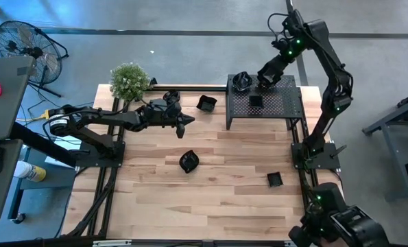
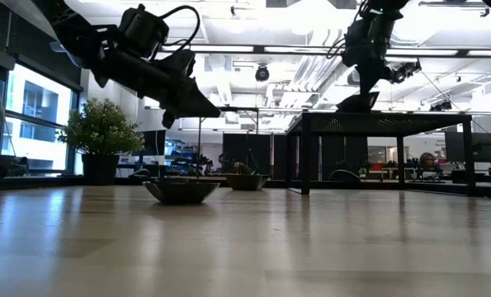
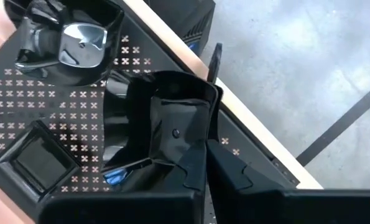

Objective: Pick & Place Mini shaped plates
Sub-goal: Stack the black distorted square plate on top of the black distorted square plate on the shelf, then stack the black leaf-shaped plate on top of the black leaf-shaped plate on the shelf

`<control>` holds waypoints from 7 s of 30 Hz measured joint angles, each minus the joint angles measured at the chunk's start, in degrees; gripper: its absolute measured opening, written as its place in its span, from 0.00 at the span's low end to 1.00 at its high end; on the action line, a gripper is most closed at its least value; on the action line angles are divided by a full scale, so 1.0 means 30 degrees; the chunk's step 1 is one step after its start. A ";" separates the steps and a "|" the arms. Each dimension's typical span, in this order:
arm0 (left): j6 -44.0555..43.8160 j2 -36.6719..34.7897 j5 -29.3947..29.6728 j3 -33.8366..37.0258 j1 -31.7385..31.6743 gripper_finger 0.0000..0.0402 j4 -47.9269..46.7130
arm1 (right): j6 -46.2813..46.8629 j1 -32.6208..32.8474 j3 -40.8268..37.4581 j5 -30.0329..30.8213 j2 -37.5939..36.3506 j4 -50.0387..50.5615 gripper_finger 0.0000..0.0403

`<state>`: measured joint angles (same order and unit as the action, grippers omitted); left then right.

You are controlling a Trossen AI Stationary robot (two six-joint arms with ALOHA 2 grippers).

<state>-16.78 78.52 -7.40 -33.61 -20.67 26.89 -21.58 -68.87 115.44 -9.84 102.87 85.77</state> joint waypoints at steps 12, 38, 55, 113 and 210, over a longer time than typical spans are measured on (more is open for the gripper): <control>0.0000 0.0000 -0.0252 0.0000 0.0015 0.00 0.0000 | -0.0024 -0.0002 -0.0044 0.0827 0.0510 -0.0057 0.04; 0.0021 -0.0577 -0.1673 -0.5134 -0.5033 0.00 -1.2416 | 1.0577 1.3453 -1.3719 0.0953 -1.0798 -1.5836 0.01; -0.1924 0.5883 0.2433 -1.3198 -0.5903 0.16 -2.2476 | 1.3516 1.7518 -2.1546 0.2590 -1.4794 -2.4091 0.01; 1.5832 0.5342 0.1562 -1.3910 0.0908 0.00 -2.4902 | 1.1905 1.7511 -2.1646 0.1635 -1.4841 -2.5394 0.01; -0.3410 -0.4495 0.1659 0.6630 -0.0605 0.00 0.4404 | 2.5139 2.2512 -2.7516 0.3815 -0.5080 -2.9196 0.25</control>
<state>-27.00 65.04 -2.42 -13.72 -22.48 40.11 53.83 -1.33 32.89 1.61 87.63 -1.82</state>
